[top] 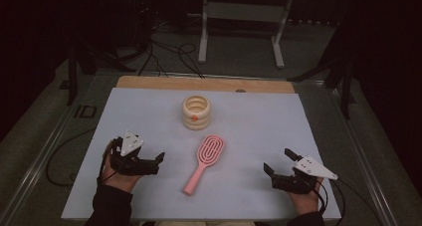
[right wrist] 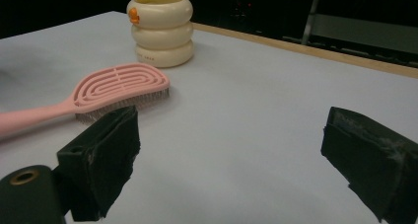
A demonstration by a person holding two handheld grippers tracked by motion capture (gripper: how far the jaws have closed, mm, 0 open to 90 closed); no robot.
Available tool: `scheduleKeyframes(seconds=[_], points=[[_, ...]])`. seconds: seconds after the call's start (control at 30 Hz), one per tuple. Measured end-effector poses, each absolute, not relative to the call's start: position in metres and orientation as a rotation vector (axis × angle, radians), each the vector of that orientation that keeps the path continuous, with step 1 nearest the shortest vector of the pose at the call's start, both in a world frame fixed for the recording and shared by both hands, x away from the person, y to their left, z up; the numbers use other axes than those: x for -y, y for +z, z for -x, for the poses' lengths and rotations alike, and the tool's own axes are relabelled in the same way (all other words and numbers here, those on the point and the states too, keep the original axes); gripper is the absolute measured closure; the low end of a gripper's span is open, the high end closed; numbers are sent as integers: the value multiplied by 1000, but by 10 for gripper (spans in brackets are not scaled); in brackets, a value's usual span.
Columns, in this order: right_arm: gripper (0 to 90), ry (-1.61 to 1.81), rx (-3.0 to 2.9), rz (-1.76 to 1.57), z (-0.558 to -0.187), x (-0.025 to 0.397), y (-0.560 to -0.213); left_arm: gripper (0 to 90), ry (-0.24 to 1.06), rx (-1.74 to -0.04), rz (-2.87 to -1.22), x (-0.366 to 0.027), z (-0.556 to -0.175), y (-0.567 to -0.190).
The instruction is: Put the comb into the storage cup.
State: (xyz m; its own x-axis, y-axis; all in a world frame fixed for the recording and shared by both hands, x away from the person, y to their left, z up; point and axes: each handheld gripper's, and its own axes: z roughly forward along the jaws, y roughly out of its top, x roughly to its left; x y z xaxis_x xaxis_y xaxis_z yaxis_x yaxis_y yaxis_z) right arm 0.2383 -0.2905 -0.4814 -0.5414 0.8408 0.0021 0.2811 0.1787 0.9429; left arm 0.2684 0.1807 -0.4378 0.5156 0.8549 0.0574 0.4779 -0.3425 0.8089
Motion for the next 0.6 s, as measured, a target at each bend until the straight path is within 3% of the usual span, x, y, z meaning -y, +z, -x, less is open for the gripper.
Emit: scheduleKeyframes(seconds=[0.6], points=[[75,1359,-1921,-1063,-240,290,-482,3,554,-1053,-2155,-141,-286,-436]])
